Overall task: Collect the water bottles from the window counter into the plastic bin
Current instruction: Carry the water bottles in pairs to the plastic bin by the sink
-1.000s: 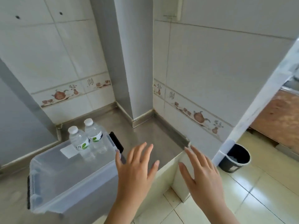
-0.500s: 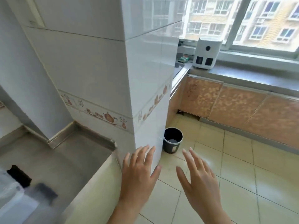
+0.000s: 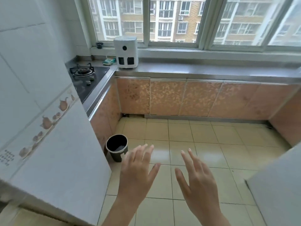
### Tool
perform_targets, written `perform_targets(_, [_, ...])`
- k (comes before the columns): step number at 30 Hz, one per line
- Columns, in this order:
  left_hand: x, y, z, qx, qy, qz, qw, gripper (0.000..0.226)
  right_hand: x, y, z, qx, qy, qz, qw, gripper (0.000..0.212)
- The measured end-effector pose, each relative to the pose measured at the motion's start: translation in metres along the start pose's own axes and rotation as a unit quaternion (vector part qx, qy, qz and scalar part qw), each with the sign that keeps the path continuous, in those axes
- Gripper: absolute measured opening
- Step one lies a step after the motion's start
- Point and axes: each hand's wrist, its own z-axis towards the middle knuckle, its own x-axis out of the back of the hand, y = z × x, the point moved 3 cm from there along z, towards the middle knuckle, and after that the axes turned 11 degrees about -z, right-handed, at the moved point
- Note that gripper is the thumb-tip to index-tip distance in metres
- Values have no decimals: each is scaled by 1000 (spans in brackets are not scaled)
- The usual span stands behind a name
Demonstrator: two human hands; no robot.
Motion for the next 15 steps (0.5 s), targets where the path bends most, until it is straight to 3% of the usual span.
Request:
perform_targets(7, [-64, 37, 75, -74, -33, -28, 996, 54, -8, 72, 44, -82, 14, -23, 996, 52])
perform_targets(15, [-147, 47, 216, -141, -61, -65, 986, 58, -36, 132, 155, -147, 9, -89, 985, 52])
